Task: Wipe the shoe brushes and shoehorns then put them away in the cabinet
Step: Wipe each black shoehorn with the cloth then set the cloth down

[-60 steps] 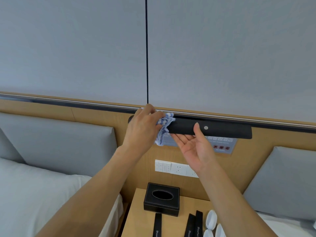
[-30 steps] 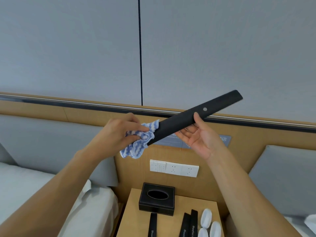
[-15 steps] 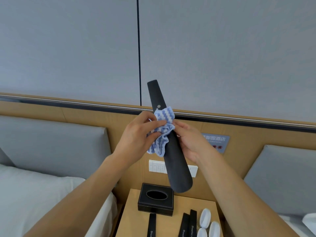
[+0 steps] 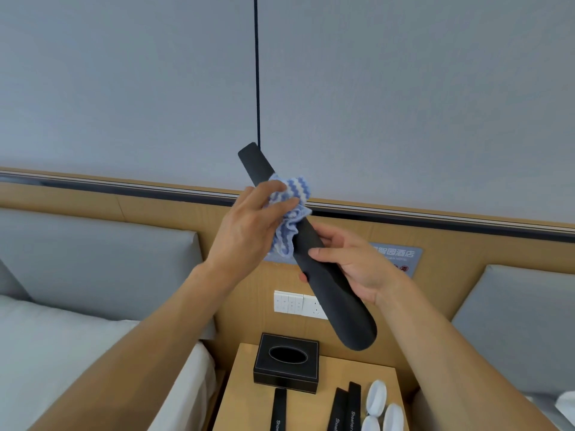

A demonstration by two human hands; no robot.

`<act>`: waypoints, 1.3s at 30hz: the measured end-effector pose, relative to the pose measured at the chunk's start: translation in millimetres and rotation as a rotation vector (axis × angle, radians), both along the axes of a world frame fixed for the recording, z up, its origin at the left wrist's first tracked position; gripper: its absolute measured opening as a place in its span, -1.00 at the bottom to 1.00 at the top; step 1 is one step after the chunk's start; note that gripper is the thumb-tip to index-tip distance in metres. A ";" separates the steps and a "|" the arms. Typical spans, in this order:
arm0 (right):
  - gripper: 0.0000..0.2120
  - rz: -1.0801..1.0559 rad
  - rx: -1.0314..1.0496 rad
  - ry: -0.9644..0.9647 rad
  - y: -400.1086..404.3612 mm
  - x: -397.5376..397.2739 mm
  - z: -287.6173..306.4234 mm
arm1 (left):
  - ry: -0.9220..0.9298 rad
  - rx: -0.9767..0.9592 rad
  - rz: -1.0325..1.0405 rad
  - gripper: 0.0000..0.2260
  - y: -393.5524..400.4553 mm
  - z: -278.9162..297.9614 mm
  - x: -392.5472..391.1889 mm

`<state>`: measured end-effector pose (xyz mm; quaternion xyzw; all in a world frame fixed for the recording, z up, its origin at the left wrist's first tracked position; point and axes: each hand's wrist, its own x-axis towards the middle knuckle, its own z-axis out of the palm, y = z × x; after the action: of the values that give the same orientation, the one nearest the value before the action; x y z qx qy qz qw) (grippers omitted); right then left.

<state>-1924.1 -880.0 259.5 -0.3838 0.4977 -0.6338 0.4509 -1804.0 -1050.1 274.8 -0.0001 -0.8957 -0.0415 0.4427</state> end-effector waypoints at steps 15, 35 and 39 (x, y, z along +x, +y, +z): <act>-0.61 0.010 0.025 0.010 0.6 0.9 -3.3 | 0.010 0.044 0.295 -0.71 -53.3 47.4 -22.7; -0.71 -0.310 -0.033 -0.322 13.1 3.3 -77.0 | -0.317 0.146 -0.164 -0.74 39.7 -53.0 -15.3; -0.71 -0.493 0.084 -0.284 29.3 11.9 -105.2 | -0.369 0.296 -0.189 -0.66 46.2 -78.9 -16.9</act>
<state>-1912.2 -850.7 154.3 -0.1395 0.5337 -0.7504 0.3641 -1821.0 -1003.9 196.0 -0.0115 -0.9415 -0.2129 0.2611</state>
